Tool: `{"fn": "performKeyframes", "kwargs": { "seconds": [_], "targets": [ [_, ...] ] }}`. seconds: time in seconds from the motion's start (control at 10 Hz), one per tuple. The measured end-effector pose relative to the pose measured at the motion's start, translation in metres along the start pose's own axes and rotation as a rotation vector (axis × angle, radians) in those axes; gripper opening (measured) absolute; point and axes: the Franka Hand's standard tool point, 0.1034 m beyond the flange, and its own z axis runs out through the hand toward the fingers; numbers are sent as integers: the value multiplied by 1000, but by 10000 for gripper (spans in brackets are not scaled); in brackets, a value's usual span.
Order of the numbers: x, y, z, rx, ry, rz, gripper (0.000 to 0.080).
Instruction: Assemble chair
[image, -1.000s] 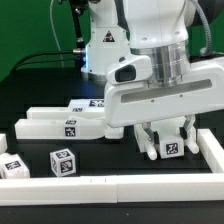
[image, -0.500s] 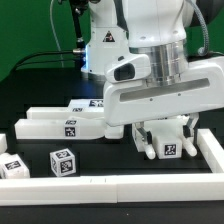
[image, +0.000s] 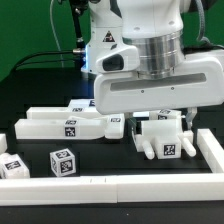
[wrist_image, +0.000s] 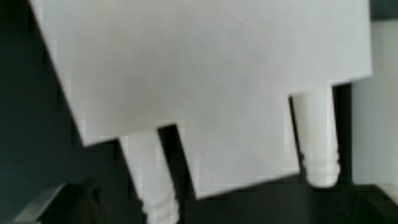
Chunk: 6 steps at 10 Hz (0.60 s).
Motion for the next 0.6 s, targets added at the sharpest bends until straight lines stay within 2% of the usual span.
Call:
{"fn": "performKeyframes", "kwargs": {
  "seconds": [0.1,0.5,0.6],
  "targets": [
    [2,6,-1,-3,1,-21,649],
    [-9,6,1,7,-269,-25,649],
    [0,9,2,2,-371,-25,649]
  ]
}}
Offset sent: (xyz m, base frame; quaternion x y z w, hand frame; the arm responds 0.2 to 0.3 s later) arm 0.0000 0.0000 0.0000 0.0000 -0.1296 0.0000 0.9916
